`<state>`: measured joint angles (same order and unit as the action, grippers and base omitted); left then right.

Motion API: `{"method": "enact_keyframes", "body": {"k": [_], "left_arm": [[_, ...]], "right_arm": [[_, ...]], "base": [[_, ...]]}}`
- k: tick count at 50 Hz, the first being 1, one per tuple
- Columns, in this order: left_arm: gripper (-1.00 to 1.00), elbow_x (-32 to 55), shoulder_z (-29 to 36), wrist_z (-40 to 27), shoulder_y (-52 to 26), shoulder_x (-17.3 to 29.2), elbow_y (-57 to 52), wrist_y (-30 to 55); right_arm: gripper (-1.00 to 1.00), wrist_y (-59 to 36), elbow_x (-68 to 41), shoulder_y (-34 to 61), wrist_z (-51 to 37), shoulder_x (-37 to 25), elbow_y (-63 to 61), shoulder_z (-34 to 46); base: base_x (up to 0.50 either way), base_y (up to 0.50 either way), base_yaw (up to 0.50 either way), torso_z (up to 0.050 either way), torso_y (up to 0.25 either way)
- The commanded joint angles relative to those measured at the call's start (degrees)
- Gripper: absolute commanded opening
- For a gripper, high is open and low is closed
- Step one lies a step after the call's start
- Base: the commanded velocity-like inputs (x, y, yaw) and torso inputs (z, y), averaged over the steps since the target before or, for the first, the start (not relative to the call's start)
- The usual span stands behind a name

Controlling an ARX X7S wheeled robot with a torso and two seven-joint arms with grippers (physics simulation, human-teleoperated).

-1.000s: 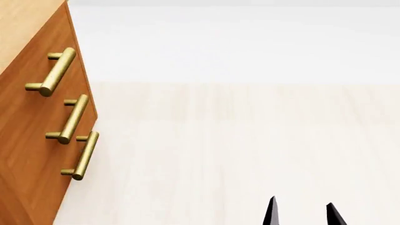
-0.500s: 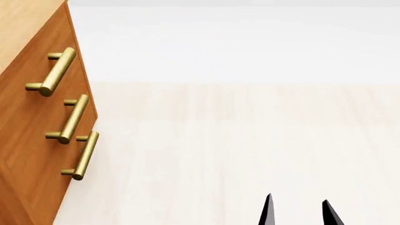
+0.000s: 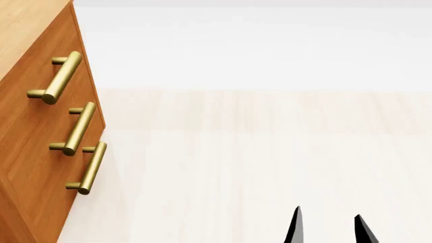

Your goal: Put the bowl on top of the cabinet.

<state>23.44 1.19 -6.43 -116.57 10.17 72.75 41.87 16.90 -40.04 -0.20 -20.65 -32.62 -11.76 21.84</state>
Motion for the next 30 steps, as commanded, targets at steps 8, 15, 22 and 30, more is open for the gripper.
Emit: {"method": "enact_keyframes", "body": {"k": [8, 15, 22, 30], "left_arm": [[-1.0, 6.59, -16.5, -11.95, -3.11, 1.4, 0.17, -1.1], [-1.0, 5.58, -17.8, -11.09, -5.33, 1.4, 2.08, -1.4], [-1.0, 4.66, -23.74, -15.27, -5.86, 2.04, 2.12, -0.25], [-1.0, 5.94, -29.13, -27.51, -5.29, 1.84, -1.45, -0.43]], "right_arm": [[1.0, 1.09, -0.44, -0.69, 0.86, -0.16, -0.03, -1.11], [1.0, 1.17, -0.58, -0.74, 0.86, -0.18, 0.01, -1.24], [1.0, 1.07, -0.89, -0.53, 0.72, -0.13, 0.38, -1.49], [1.0, 0.79, -1.05, -0.1, 0.69, -0.01, 0.9, -1.52]], "base": [[0.0, 0.0, 0.0, 0.0, 0.0], [0.0, 0.0, 0.0, 0.0, 0.001], [0.0, 0.0, 0.0, 0.0, 0.0], [0.0, 0.0, 0.0, 0.0, 0.0]]}}
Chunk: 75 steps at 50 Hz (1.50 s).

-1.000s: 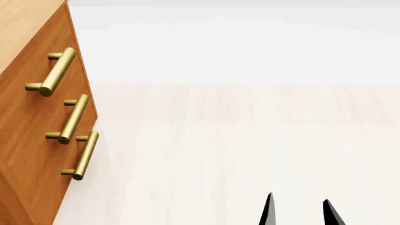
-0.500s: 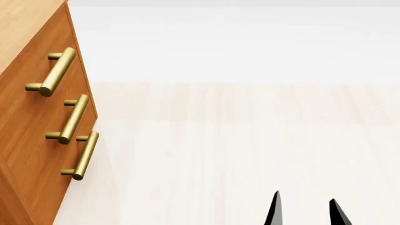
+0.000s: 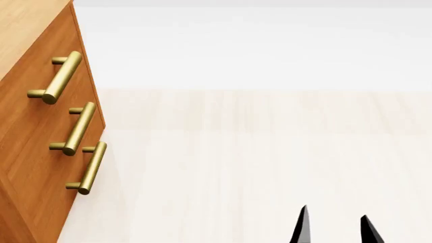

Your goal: Put the bowl on top of the cabinet.

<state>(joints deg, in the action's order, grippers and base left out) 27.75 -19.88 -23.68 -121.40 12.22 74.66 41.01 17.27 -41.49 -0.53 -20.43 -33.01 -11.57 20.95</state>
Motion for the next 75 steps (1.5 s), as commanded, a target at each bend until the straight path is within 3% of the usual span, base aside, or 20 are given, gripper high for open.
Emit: {"method": "enact_keyframes", "body": {"k": [1, 16, 49, 62, 75], "left_arm": [[-1.0, 2.13, -8.44, -10.51, 0.12, -0.44, -4.99, 1.12], [-1.0, 5.31, -14.08, -29.46, 4.97, -4.07, -25.9, 8.35], [-1.0, 4.81, -14.96, -36.54, 0.48, -2.78, -19.55, 10.2], [-1.0, 5.09, -16.81, -42.65, 3.47, -3.91, -26.18, 10.36], [-1.0, 3.82, -14.91, -43.12, 2.66, -5.43, -27.14, 8.07]], "right_arm": [[1.0, 0.35, 0.29, 0.29, 0.47, 0.39, 0.78, -0.65], [1.0, -0.31, -1.01, 1.19, 0.74, 0.51, 1.74, -0.85], [1.0, -0.15, -0.22, 1.01, -0.53, 0.55, 2.02, -1.57], [1.0, -0.85, -0.16, 1.93, -0.49, 0.94, 2.97, -1.23], [1.0, -0.95, -0.07, 1.98, -0.55, 0.95, 2.92, -1.19]], "base": [[0.0, 0.0, 0.0, 0.0, 0.0], [0.0, 0.0, 0.0, 0.0, 0.001], [0.0, 0.0, 0.0, 0.0, 0.0], [0.0, 0.0, 0.0, 0.0, 0.001], [0.0, 0.0, 0.0, 0.0, 0.0]]}}
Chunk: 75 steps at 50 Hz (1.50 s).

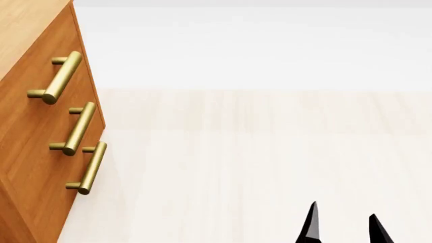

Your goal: Put the bowl on top of the cabinet.

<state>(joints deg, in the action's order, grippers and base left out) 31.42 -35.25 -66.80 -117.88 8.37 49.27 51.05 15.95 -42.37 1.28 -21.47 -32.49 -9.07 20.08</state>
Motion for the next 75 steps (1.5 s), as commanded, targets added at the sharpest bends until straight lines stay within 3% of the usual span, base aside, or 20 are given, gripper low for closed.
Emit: {"method": "enact_keyframes", "body": {"k": [1, 14, 20, 32, 59, 75], "left_arm": [[-1.0, 0.11, 0.51, 0.08, -0.95, -1.52, -1.48, -2.13], [-1.0, 0.39, -0.72, -5.26, 3.85, -2.77, -12.88, -1.64], [-1.0, 2.4, -2.93, -3.11, 4.4, -1.92, -10.17, -1.9], [-1.0, 0.62, -2.55, -8.31, 7.95, -3.19, -18.45, -3.33], [-1.0, -2.63, 0.04, -13.75, 10.85, -4.17, -25.79, -5.71], [-1.0, -4.43, 0.16, -14.99, 11.15, -3.57, -22.83, -8.65]], "right_arm": [[1.0, 0.36, 0.82, 0.18, 0.49, 0.43, 0.41, -0.32], [1.0, 0.13, 1.22, 0.55, 0.18, 0.67, 0.78, -0.24], [1.0, -0.18, 1.38, 1.0, 0.13, 0.93, 1.32, -0.06], [1.0, -0.72, 1.33, 1.69, 0.18, 1.23, 1.96, 0.2], [1.0, -0.91, 1.18, 1.89, 0.12, 1.25, 2.31, 0.1], [1.0, -0.72, 0.78, 1.78, 0.28, 1.2, 2.24, -0.13]], "base": [[0.0, 0.0, 0.0, 0.0, 0.0], [0.0, 0.0, 0.0, 0.0, 0.001], [0.0, 0.0, 0.0, 0.002, 0.0], [0.0, 0.0, 0.0, 0.0, 0.001], [0.0, 0.0, 0.0, 0.0, 0.0], [0.0, 0.0, 0.0, 0.0, 0.001]]}}
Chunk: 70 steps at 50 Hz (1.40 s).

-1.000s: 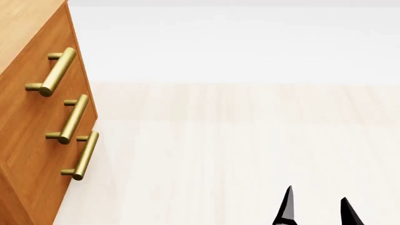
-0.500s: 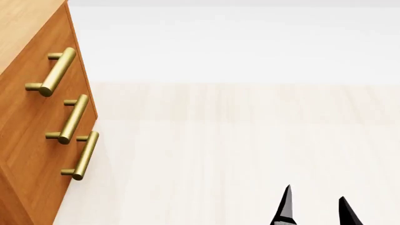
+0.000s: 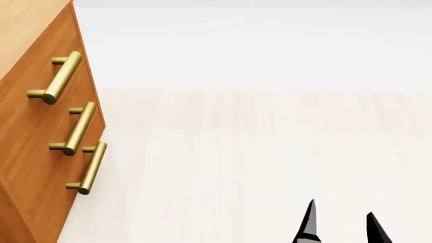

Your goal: Put the bowl on top of the cabinet.

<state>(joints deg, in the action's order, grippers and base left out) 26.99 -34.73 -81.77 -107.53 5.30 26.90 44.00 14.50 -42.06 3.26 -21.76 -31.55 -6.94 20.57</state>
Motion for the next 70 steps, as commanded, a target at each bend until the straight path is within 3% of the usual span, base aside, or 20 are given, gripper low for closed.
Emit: {"method": "enact_keyframes", "body": {"k": [1, 17, 27, 41, 55, 60, 70], "left_arm": [[-1.0, -0.09, -0.21, -0.21, 1.14, -0.66, -1.08, -1.45], [-1.0, 1.63, -2.46, -0.14, 4.84, -1.26, -0.58, -0.24], [-1.0, 1.85, -2.46, 4.53, 2.35, 1.32, 10.43, -2.2], [-1.0, -0.34, -1.31, 7.48, 1.07, 3.13, 19.41, -8.18], [-1.0, -0.42, -1.2, 8.55, 0.58, 3.65, 23.06, -9.0], [-1.0, -0.73, -0.75, 11.51, -1.59, 4.93, 30.33, -10.59], [-1.0, -0.53, -0.99, 10.92, -0.45, 4.63, 29.06, -10.07]], "right_arm": [[1.0, 0.78, 0.46, -0.25, 0.58, 0.23, 0.07, -0.65], [1.0, 1.12, 0.13, -0.7, 0.54, 0.0, -0.26, -1.06], [1.0, 0.77, 0.46, -0.16, 0.45, 0.31, 0.48, -0.83], [1.0, -0.14, 0.85, 1.32, 0.27, 0.98, 2.27, -0.45], [1.0, -0.43, 0.83, 1.75, 0.42, 1.16, 2.62, -0.24], [1.0, -0.43, 0.73, 1.72, 0.43, 1.12, 2.55, -0.28], [1.0, -0.1, 0.71, 1.16, 0.24, 0.88, 1.91, -0.53]], "base": [[0.0, 0.0, 0.0, 0.0, 0.0], [0.0, 0.0, 0.0, 0.001, 0.0], [0.0, 0.0, 0.0, 0.0, 0.001], [0.0, 0.0, 0.0, 0.0, 0.0], [0.0, 0.0, 0.0, 0.0, 0.001], [0.0, 0.0, 0.0, 0.0, 0.0], [0.0, 0.0, 0.0, 0.0, 0.0]]}}
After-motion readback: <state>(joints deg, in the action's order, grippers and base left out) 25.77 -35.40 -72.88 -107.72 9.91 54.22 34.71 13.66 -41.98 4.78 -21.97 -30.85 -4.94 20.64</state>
